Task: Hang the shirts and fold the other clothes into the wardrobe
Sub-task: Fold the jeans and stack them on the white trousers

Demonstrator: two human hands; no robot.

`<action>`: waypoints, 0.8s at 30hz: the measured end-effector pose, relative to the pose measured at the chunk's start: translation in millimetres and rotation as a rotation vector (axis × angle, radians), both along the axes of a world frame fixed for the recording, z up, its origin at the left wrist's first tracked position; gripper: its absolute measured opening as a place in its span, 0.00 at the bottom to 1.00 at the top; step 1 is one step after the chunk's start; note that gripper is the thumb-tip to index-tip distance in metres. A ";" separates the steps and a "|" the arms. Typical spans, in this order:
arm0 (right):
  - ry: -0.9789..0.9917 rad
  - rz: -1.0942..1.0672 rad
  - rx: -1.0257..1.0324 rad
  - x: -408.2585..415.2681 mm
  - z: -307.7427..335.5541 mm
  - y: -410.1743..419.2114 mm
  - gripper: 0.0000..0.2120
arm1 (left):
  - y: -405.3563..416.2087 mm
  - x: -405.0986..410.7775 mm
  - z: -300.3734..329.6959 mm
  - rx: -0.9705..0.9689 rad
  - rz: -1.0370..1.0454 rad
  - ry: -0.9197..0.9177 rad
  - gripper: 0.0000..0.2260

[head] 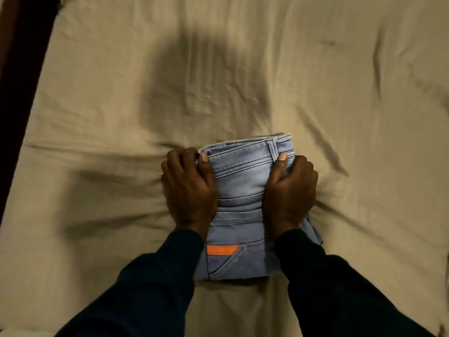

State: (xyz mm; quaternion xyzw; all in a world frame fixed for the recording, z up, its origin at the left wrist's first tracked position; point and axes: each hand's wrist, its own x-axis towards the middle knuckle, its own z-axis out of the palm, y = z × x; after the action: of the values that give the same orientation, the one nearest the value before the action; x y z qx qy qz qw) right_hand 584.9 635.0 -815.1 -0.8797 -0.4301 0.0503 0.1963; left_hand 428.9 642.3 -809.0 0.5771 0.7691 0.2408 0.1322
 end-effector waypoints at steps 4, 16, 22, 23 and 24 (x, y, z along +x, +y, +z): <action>-0.090 -0.004 0.014 -0.8 -7.5 0.1 0.17 | -0.2 0.0 -9.2 0.020 0.021 0.038 0.17; -0.019 -0.007 -0.018 0.2 -10.1 0.7 0.19 | 0.0 -0.7 -4.6 0.033 0.022 -0.015 0.21; 1.012 0.105 -0.369 51.5 56.7 -8.0 0.28 | -2.0 -24.0 39.9 -0.442 0.033 -0.557 0.35; 1.309 0.147 -0.342 63.8 68.3 -17.9 0.25 | -1.9 -32.3 49.0 -0.537 -0.050 -0.744 0.27; 1.517 0.197 -0.285 71.2 74.7 -28.3 0.22 | -2.1 -42.9 60.7 -0.622 -0.156 -0.922 0.21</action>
State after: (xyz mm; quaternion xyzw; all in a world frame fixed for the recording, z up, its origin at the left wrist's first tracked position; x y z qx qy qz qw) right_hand 656.1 606.7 -740.4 -0.5792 -0.2435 0.7106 0.3166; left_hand 386.0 640.2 -748.4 0.4011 0.6216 0.2192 0.6361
